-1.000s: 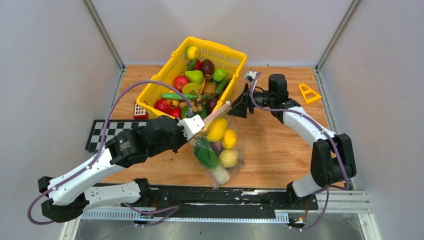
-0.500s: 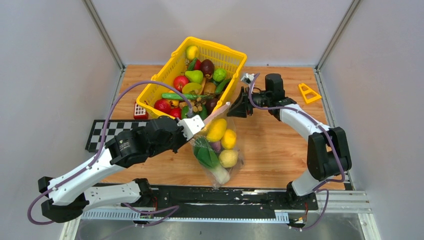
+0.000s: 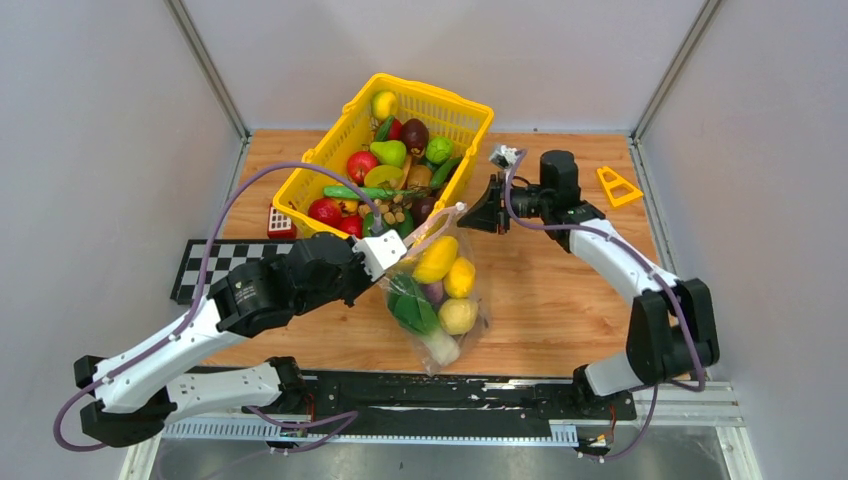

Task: Place the food in the zip-top bag and seal the zipper
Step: Adjust the zipper food storage bag at the center of the board.

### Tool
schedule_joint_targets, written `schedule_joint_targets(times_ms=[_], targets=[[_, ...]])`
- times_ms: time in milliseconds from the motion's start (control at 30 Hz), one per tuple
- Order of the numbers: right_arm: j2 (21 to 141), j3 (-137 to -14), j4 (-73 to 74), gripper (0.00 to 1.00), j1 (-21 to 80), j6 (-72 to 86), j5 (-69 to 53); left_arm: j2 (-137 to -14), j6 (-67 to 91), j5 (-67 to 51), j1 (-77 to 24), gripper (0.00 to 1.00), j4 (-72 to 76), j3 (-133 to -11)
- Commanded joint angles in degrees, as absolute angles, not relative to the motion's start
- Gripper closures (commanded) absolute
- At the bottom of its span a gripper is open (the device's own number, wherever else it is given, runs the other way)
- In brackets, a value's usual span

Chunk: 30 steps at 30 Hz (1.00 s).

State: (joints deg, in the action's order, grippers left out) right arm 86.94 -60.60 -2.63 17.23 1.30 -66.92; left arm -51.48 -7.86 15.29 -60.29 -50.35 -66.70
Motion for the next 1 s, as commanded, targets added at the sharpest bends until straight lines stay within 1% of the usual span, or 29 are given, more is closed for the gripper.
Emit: schedule_joint_targets(times_ms=[0,100,233,300,500,733,833,933,967], targets=[[74.52,-58.42,-2.63,1.00,17.26,0.26,-58.73,-49.58,-7.62,12.32,-60.30,1.00,-45.67,-67.75],[66.58,-57.19,0.61,1.00,16.69,-2.41,-53.77,-49.35,-8.73,8.33,-60.34,1.00,-43.14,-69.06],[58.39,-56.44,6.91,1.00,16.04,-3.79,-47.82,-49.76,-10.71,5.91,-60.35,1.00,-40.38,-70.41],[54.86,-55.50,9.34,1.00,16.08,-3.42,-44.34,-50.10,-11.73,6.50,-60.30,1.00,-39.68,-70.41],[45.75,-48.89,9.97,1.00,16.08,-0.62,-40.87,-51.07,-12.47,9.64,-60.38,1.00,-39.81,-68.88],[43.28,-49.45,15.55,1.00,15.85,-2.26,-34.96,-46.47,-10.22,13.60,-60.35,1.00,-40.99,-63.57],[44.56,-49.47,16.32,1.00,15.64,-3.04,-38.14,-44.72,-9.62,14.52,-60.33,1.00,-41.11,-61.97],[44.25,-47.92,13.63,1.00,15.64,-1.67,-40.42,-44.66,-9.00,16.76,-60.30,1.00,-41.88,-62.20],[44.13,-47.73,13.09,1.00,15.62,-1.58,-41.49,-44.77,-8.53,17.77,-60.35,0.95,-41.91,-62.87]])
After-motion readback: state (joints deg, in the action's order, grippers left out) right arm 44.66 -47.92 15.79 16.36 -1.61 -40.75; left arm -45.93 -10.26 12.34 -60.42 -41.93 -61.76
